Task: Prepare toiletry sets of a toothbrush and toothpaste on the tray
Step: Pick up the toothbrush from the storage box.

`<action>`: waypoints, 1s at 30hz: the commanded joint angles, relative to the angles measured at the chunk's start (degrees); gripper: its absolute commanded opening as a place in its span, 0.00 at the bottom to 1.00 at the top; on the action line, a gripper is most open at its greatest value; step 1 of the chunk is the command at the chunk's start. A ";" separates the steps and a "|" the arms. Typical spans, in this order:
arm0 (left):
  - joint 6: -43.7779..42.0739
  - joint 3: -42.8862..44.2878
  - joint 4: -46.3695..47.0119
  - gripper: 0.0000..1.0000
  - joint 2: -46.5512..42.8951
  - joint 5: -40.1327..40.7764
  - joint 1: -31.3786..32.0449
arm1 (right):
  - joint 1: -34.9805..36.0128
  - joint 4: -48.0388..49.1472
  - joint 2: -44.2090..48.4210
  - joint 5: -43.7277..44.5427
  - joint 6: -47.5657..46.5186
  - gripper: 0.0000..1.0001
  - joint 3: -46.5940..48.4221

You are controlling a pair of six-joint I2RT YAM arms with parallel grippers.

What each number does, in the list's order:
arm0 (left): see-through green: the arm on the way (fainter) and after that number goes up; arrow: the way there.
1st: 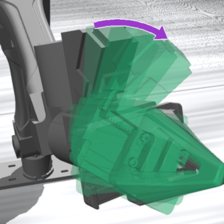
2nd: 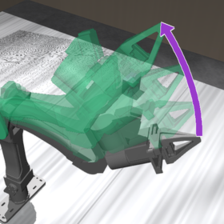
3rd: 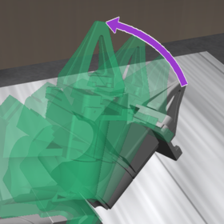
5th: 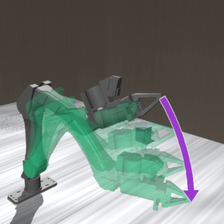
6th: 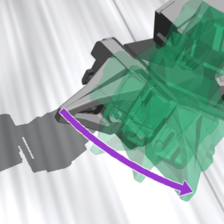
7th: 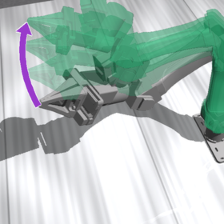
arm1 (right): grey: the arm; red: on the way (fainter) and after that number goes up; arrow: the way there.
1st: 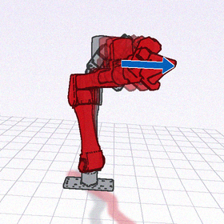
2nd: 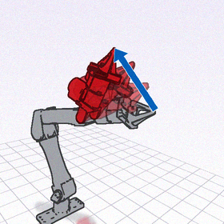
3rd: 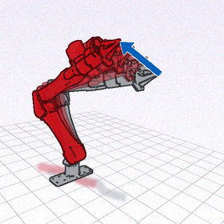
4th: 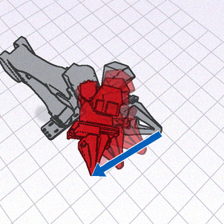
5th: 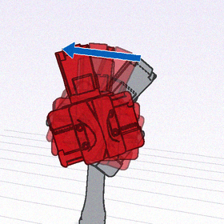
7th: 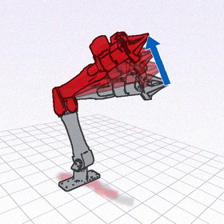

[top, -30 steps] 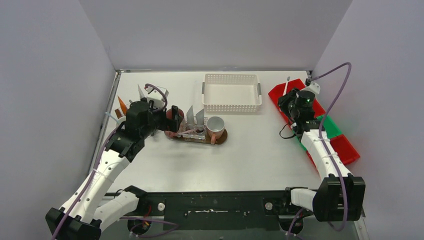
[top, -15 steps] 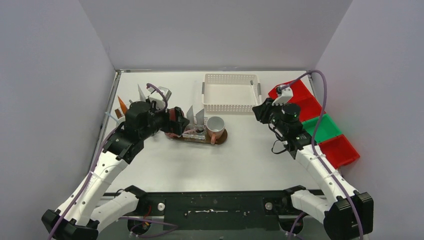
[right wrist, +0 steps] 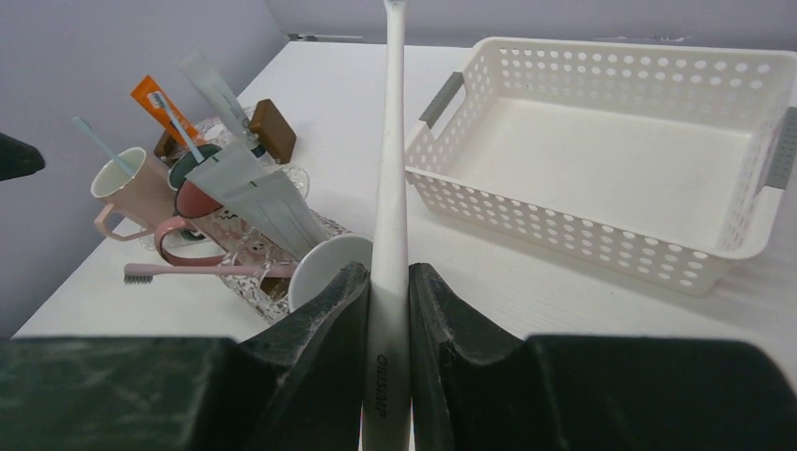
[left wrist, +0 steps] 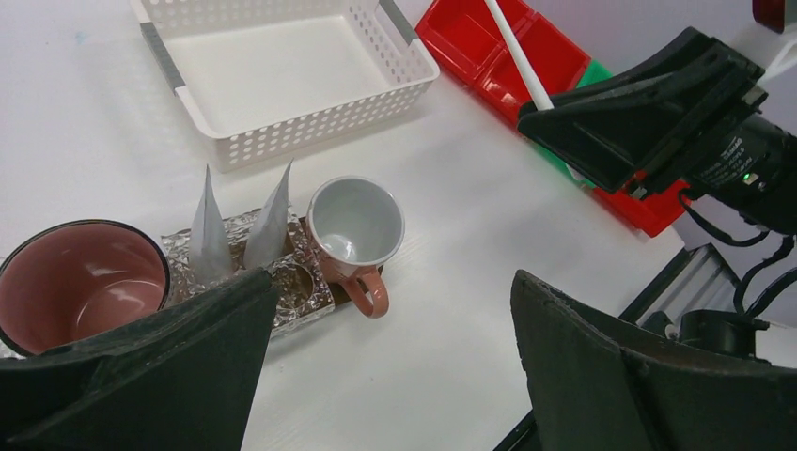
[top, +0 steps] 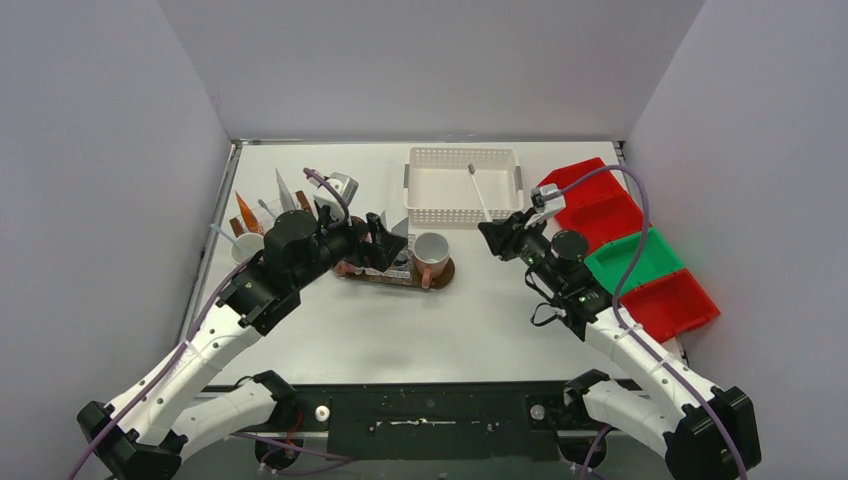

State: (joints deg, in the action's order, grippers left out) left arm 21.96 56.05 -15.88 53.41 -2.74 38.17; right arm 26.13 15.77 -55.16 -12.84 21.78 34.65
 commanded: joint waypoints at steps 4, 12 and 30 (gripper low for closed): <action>5.32 -0.68 8.75 0.91 1.32 2.30 2.05 | 4.30 11.87 1.67 0.40 -1.58 0.00 -2.46; 6.55 -1.07 9.45 0.89 2.57 2.30 3.06 | 7.42 15.02 1.41 -1.04 -3.63 0.00 -3.95; 4.29 2.44 9.40 0.83 6.89 10.01 8.39 | 12.15 14.99 -0.41 -3.12 -8.63 0.00 -3.21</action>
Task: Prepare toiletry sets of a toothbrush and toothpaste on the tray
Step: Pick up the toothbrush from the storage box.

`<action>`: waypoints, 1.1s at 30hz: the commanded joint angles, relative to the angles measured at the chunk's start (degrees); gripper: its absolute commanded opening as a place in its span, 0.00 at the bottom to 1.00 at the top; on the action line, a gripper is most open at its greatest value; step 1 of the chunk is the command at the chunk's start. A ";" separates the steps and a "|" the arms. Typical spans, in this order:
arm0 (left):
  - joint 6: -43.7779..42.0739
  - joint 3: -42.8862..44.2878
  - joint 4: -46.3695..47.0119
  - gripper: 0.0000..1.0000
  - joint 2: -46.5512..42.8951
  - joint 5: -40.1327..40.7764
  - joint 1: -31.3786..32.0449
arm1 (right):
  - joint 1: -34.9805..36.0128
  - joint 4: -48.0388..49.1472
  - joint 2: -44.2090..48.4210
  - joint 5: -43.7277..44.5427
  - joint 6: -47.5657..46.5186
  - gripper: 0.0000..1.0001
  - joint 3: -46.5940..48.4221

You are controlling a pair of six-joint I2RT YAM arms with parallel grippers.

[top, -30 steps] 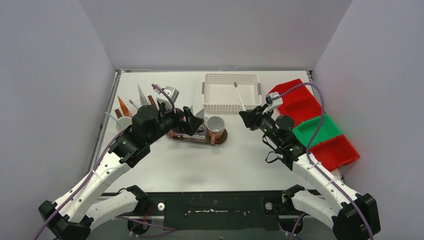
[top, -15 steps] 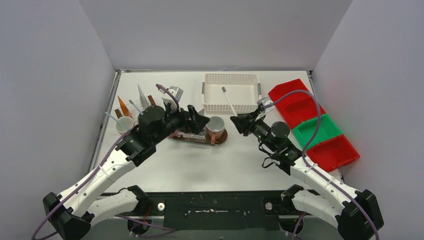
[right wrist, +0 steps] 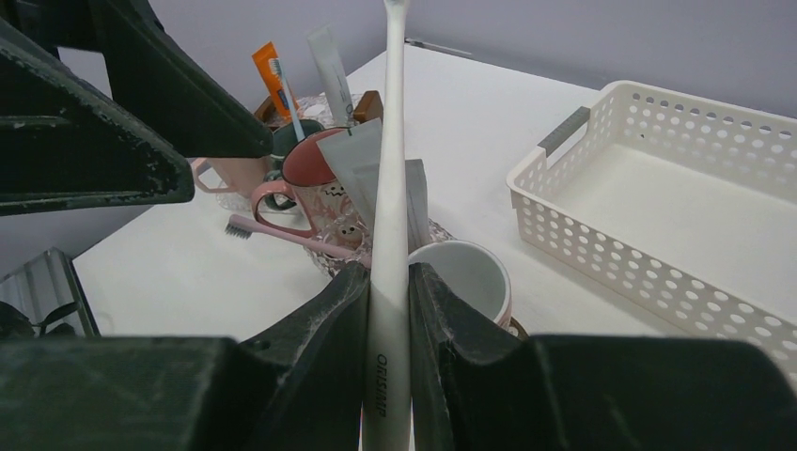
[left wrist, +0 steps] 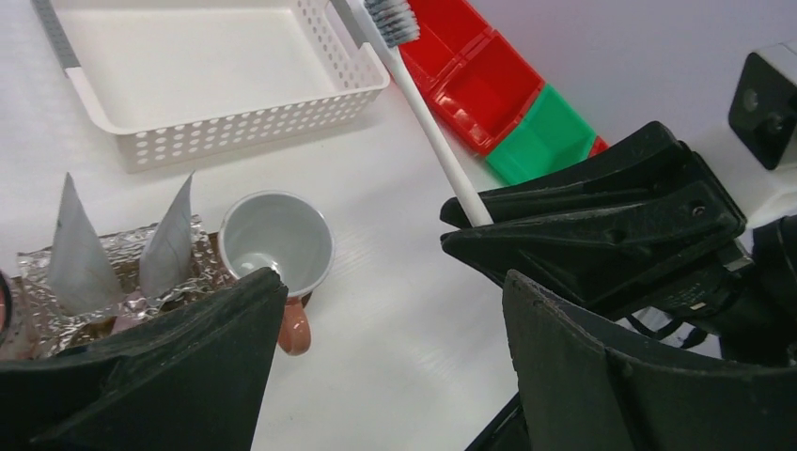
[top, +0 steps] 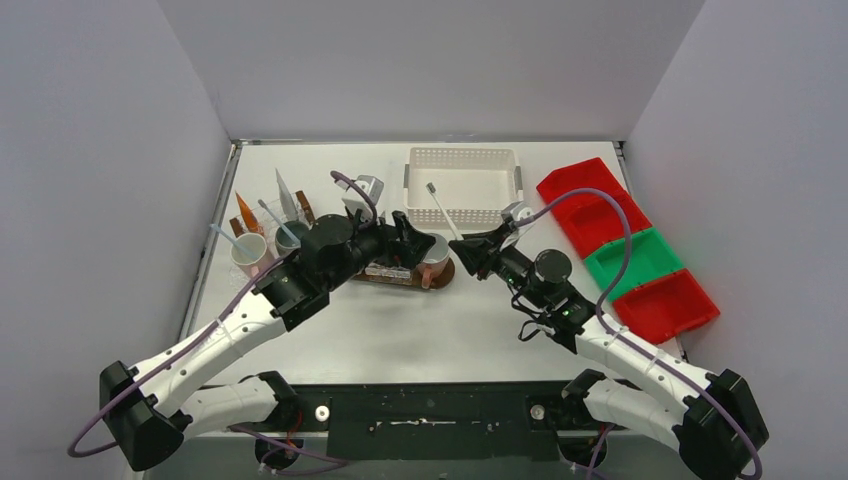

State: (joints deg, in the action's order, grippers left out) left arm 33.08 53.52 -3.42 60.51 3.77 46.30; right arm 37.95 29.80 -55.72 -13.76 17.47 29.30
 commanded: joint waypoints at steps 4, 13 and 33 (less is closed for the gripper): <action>-14.52 7.50 -9.02 0.83 -2.07 4.63 0.19 | 0.37 -5.26 0.34 -5.34 -7.86 0.00 4.28; -29.33 14.25 -22.08 0.84 -3.26 1.80 -0.28 | 0.37 -16.44 0.99 -14.79 -14.73 0.00 8.24; 0.05 0.94 0.19 0.76 -5.68 -1.40 -2.98 | 1.45 10.48 1.01 -6.48 -0.06 0.00 -2.00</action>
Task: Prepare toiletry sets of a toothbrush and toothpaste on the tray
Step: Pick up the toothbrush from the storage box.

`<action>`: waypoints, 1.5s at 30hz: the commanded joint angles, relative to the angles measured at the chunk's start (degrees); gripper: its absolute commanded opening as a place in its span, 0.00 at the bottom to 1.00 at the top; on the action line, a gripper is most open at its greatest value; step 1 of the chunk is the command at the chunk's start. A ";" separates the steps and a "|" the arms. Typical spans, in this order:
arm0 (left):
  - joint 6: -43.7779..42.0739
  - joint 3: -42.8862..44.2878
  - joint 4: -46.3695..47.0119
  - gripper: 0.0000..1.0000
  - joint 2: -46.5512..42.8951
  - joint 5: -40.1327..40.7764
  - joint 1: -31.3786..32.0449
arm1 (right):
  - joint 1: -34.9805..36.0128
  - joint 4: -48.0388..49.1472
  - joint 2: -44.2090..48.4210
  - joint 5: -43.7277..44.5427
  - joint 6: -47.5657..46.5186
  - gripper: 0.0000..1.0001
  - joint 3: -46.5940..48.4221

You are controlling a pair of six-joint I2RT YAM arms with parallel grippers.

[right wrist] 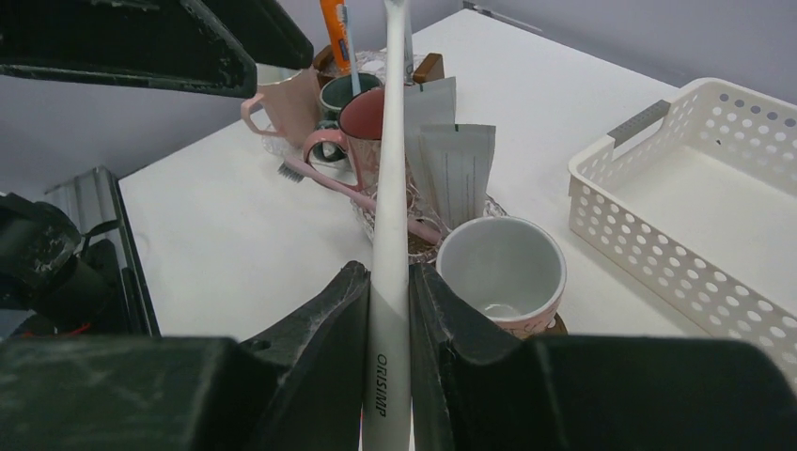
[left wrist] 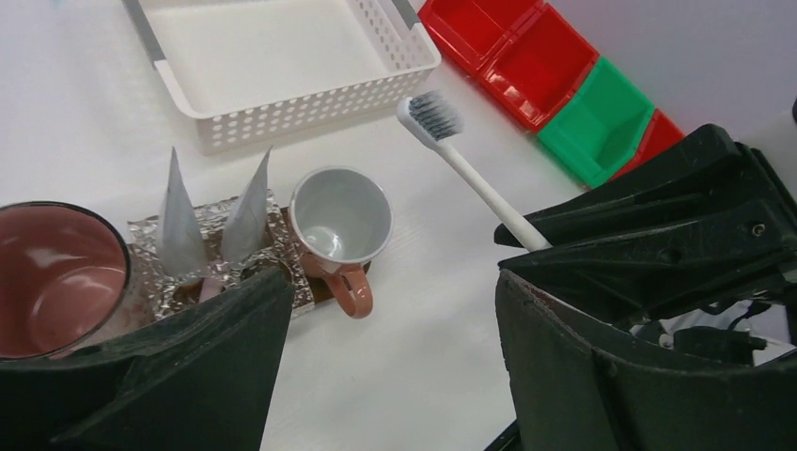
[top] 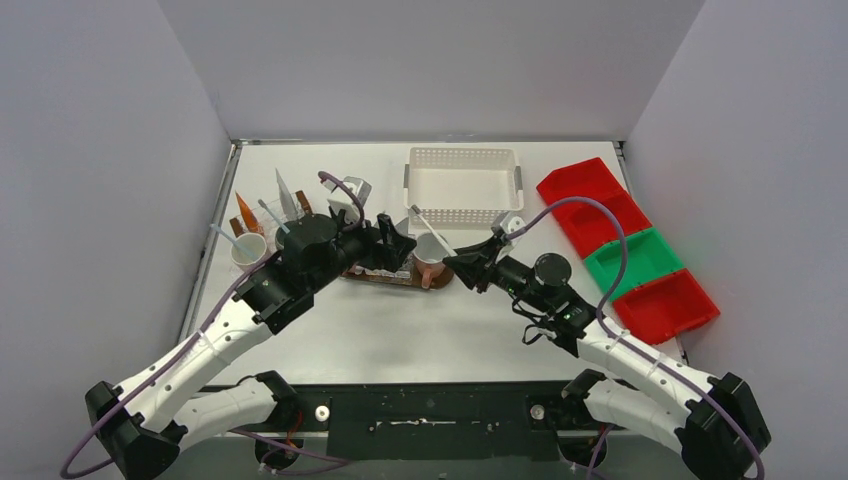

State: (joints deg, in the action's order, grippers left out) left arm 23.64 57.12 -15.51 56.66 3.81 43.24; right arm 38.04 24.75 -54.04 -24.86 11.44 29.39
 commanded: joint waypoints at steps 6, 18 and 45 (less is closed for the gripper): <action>17.65 -8.45 24.17 0.75 -1.55 -0.11 1.06 | 5.69 21.95 -1.44 14.20 6.93 0.00 -4.18; 26.79 -13.62 38.90 0.65 2.70 3.74 4.96 | 14.88 28.12 -3.87 30.68 3.21 0.00 -5.79; 7.20 -12.98 38.15 0.00 4.28 11.23 10.21 | 19.00 16.98 -1.34 35.26 1.61 0.29 -2.36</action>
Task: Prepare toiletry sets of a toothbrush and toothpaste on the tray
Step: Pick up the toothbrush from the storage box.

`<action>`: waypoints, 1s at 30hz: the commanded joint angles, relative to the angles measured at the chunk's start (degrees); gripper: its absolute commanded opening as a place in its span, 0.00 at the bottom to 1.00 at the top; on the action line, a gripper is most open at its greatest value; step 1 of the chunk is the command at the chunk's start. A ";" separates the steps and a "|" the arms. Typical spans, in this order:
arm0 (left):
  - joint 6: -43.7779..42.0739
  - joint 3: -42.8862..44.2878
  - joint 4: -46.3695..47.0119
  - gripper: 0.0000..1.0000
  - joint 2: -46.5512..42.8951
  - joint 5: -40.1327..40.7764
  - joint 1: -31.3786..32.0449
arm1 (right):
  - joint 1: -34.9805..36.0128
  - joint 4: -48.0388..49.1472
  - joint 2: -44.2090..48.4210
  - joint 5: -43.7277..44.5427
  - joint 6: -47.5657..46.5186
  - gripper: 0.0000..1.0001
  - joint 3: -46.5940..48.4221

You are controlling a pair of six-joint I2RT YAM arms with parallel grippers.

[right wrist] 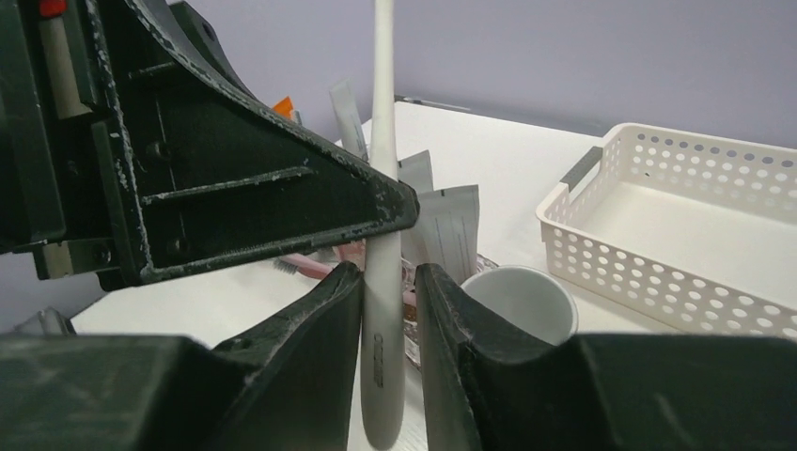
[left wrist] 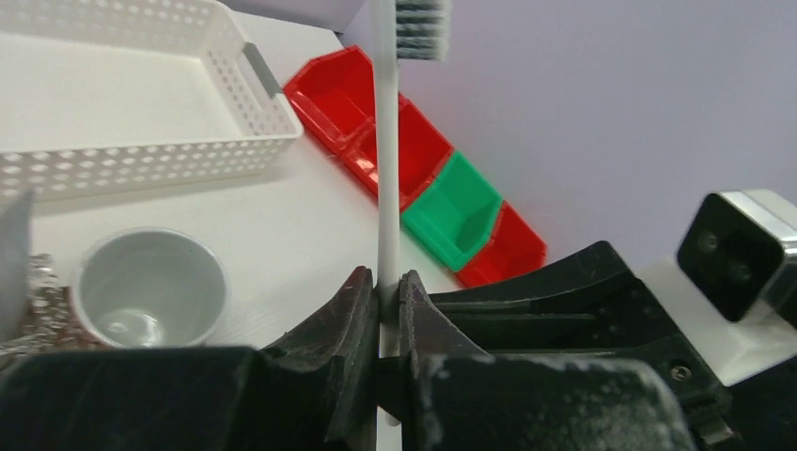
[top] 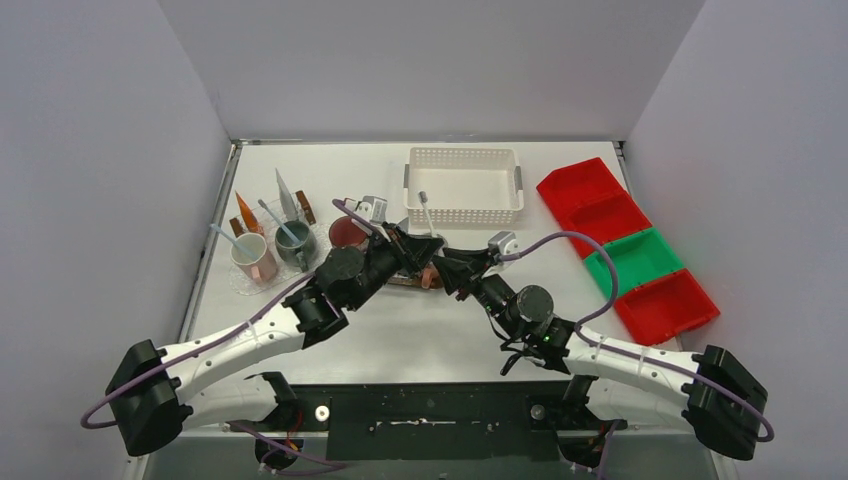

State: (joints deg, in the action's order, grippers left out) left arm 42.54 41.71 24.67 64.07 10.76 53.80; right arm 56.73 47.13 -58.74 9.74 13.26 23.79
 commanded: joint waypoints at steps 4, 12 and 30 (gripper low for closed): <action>-21.29 5.05 -9.58 0.00 -4.84 5.71 -0.42 | 0.29 -17.52 6.67 0.14 0.50 0.42 6.46; -36.48 8.24 -21.72 0.00 -7.82 6.57 -0.62 | 0.24 -42.22 11.00 0.01 2.96 0.60 18.78; -61.90 11.37 -38.10 0.00 -10.04 -0.03 -0.47 | 0.23 -91.43 -2.76 1.28 14.61 0.79 56.07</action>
State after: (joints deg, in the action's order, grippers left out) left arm -11.81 49.87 -11.14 55.48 13.89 53.47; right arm 56.73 -35.94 -58.89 11.18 25.06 74.81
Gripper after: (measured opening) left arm 0.059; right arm 0.788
